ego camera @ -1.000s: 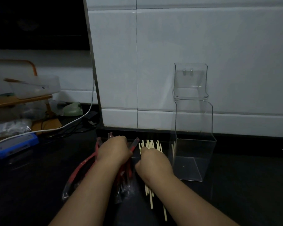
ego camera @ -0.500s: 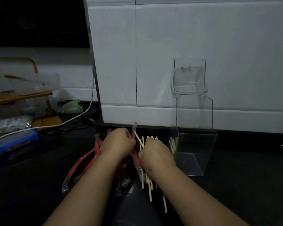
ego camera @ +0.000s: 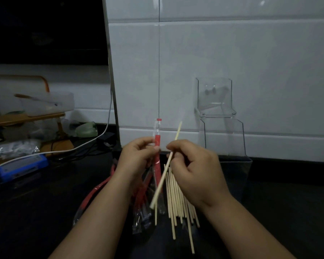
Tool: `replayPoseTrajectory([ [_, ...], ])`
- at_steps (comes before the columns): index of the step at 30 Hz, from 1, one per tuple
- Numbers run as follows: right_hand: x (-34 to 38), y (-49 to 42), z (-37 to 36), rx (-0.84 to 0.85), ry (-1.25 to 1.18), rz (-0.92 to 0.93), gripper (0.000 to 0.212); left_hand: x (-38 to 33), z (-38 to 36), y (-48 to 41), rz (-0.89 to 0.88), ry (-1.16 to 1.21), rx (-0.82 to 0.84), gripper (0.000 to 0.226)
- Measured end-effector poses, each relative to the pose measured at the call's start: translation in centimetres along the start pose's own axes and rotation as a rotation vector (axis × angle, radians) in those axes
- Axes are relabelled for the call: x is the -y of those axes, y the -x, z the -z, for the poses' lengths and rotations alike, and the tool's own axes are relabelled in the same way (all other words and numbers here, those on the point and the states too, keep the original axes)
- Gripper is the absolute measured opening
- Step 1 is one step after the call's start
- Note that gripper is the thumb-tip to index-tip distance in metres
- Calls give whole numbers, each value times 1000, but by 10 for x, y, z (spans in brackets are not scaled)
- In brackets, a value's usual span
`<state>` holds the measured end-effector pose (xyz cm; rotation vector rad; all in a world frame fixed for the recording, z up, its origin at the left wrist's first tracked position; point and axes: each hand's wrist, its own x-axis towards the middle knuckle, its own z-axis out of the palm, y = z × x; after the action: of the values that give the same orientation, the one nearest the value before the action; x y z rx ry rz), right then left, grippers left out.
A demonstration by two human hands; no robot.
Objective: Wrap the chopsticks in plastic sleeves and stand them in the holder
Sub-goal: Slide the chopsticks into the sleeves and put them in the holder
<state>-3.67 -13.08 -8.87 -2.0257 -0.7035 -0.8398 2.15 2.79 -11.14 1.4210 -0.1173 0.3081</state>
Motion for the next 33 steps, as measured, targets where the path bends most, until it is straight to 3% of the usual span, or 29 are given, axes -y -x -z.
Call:
replayPoseTrajectory([
  [6,-12,-11,16,-155,-107,19,14,-7,-11,11,-65,-64,121,11],
  [12,-9,-19,32,-250,-456,-206,16,-15,-19,23,-119,-154,197,11],
  [17,-14,-25,43,-323,-592,-271,17,-16,-20,26,-143,-145,249,13],
  [27,-14,-24,40,-148,-426,-265,16,-16,-24,30,-181,-200,363,7],
  [28,-13,-24,40,-142,-408,-263,15,-17,-25,30,-185,-179,368,2],
  [31,-9,-23,40,-105,-301,-241,17,-15,-27,28,-205,-82,296,20],
  [33,-6,-23,39,-102,-264,-231,18,-17,-28,28,-198,29,258,14],
])
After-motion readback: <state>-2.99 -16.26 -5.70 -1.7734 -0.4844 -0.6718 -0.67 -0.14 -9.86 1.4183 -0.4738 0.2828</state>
